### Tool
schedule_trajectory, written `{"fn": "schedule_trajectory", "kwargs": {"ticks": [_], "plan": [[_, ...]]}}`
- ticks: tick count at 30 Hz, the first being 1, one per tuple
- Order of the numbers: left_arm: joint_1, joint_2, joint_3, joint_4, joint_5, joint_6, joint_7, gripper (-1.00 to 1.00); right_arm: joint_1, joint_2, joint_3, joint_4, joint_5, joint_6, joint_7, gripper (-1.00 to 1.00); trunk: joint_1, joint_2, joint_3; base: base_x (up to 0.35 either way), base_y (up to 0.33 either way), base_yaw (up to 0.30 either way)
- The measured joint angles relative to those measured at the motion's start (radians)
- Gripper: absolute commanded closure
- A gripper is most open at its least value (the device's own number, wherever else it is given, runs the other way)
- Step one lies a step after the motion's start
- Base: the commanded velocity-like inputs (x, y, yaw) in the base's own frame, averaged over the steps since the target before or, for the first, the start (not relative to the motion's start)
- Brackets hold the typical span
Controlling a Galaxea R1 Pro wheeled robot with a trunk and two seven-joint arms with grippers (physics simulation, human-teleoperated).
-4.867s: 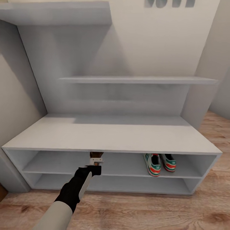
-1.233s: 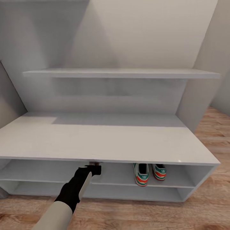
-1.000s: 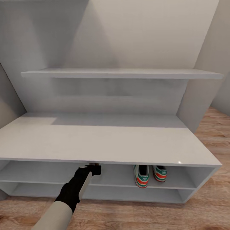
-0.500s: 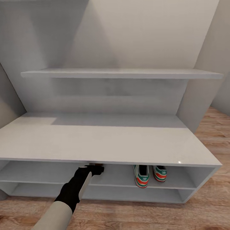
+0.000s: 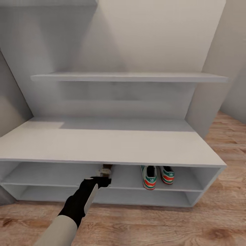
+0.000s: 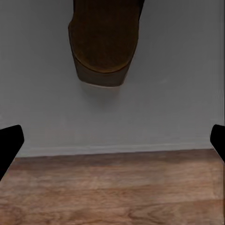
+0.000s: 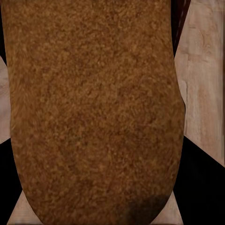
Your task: Pick up the two gym shoes and the two sandals from the corridor floor and place them onto the hallstand (shoe rack) in the corridor, making sure they are on the rack and not on the floor. Arrange them so the two gym shoes are next to each other and the two sandals are next to each other.
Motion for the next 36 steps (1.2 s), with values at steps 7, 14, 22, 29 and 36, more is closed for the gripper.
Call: {"fn": "schedule_trajectory", "kwargs": {"ticks": [7, 14, 22, 29, 36], "plan": [[0.0, 0.0, 0.001, 0.0, 0.0, 0.0, -0.001, -1.0, 0.0, 0.0, 0.0, 0.0, 0.0, 0.0, 0.0, 1.0, 0.0, 0.0, 0.0, -0.343, 0.0, 0.0], [0.0, 0.001, 0.003, 0.0, 0.0, -0.02, -0.001, -1.0, 0.0, 0.0, 0.0, 0.0, -0.001, 0.0, 0.001, 1.0, 0.0, 0.0, 0.0, -0.344, 0.0, 0.0], [0.022, 0.028, 0.007, 0.029, -0.004, -0.073, -0.027, -1.0, -0.001, 0.028, 0.019, 0.014, 0.008, 0.014, 0.01, 1.0, -0.001, 0.0, 0.0, -0.085, 0.002, 0.0], [0.032, 0.028, -0.003, 0.006, -0.012, -0.041, 0.0, -1.0, 0.015, -0.007, -0.022, 0.032, 0.022, -0.014, 0.006, 1.0, -0.001, 0.0, 0.0, 0.0, 0.0, 0.0], [0.032, 0.028, -0.003, 0.005, -0.012, -0.001, 0.04, -1.0, 0.015, 0.009, -0.062, 0.034, 0.023, -0.014, 0.006, 1.0, -0.001, 0.0, 0.0, 0.0, 0.0, 0.0]]}}
